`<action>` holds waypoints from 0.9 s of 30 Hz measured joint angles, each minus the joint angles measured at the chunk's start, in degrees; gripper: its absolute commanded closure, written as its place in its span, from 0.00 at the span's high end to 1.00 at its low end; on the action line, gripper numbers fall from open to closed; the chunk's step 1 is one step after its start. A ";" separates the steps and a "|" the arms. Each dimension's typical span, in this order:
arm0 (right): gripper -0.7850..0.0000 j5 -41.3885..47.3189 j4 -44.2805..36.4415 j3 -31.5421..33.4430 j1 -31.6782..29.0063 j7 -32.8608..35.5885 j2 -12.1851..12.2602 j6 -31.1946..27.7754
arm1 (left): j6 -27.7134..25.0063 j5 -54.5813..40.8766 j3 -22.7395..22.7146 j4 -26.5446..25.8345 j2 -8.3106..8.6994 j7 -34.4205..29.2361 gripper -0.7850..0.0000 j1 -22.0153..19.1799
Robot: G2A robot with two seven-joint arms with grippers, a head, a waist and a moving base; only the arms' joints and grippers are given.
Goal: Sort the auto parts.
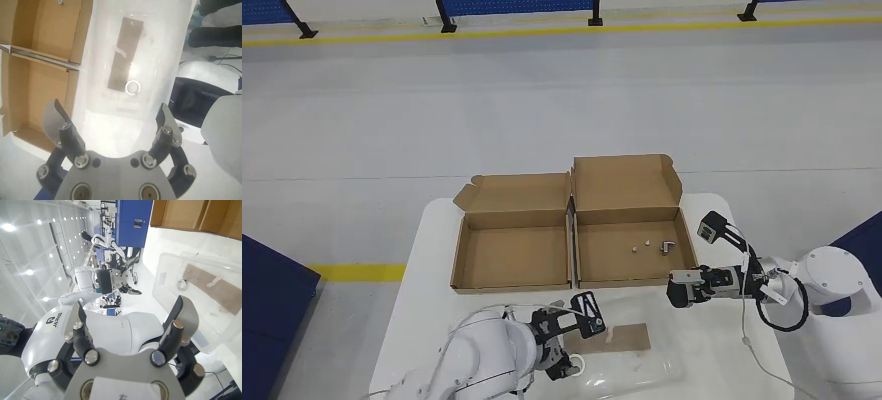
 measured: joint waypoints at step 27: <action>1.00 0.00 0.00 0.00 0.00 0.00 0.00 0.00 | 5.89 -4.93 22.09 17.23 -5.22 -3.26 1.00 -17.52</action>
